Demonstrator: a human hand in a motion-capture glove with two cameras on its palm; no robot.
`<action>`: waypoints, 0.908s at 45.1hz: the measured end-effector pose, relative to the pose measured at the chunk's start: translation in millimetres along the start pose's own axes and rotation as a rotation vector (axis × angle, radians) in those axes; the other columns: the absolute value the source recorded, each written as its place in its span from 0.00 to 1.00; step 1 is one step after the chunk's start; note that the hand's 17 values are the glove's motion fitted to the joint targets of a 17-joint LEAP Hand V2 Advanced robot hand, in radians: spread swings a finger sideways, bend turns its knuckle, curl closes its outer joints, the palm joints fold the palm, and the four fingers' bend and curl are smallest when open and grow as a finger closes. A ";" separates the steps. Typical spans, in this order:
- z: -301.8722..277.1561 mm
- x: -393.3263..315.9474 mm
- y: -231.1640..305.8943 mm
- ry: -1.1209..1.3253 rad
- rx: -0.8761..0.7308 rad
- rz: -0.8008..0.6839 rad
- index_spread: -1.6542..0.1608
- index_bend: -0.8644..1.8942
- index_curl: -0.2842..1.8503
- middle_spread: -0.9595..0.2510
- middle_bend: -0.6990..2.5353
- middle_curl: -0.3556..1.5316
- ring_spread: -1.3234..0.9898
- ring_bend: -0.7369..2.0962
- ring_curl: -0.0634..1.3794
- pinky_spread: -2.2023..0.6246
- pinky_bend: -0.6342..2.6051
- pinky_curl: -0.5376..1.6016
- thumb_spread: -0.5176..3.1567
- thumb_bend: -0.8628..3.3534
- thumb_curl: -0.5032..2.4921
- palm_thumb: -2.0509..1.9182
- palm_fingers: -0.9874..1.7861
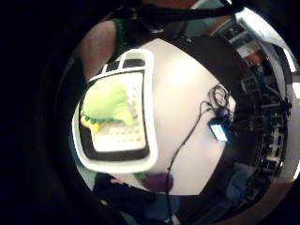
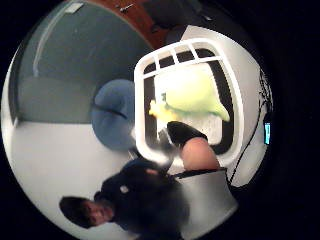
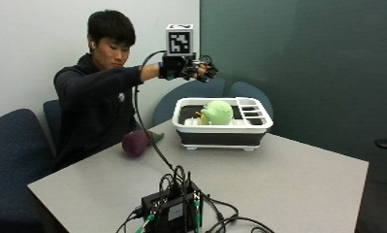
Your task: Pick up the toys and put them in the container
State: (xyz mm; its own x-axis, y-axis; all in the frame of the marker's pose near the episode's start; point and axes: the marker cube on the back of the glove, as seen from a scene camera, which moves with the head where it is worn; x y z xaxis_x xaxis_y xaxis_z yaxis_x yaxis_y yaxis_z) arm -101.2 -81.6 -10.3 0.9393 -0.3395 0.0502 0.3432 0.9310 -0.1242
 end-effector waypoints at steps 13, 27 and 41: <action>122.2 44.7 167.4 0.307 -0.326 -0.180 0.78 0.35 0.26 0.79 0.27 0.42 0.56 0.40 0.24 0.78 0.45 0.42 0.48 0.20 0.33 0.58 0.32; 200.2 80.7 213.5 0.233 -0.480 -0.105 0.80 0.37 0.25 0.80 0.27 0.41 0.57 0.37 0.24 0.78 0.45 0.42 0.49 0.20 0.31 0.58 0.31; 223.9 71.6 200.5 -0.047 -0.039 -0.132 0.80 0.39 0.24 0.70 0.38 0.47 0.46 0.58 0.33 0.69 0.46 0.41 0.45 0.24 0.36 0.68 0.75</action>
State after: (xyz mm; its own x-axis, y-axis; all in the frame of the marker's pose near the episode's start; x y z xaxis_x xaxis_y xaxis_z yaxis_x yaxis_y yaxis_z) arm 33.8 110.7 190.3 0.8849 -0.4513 0.1149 0.4646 0.8724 -0.1514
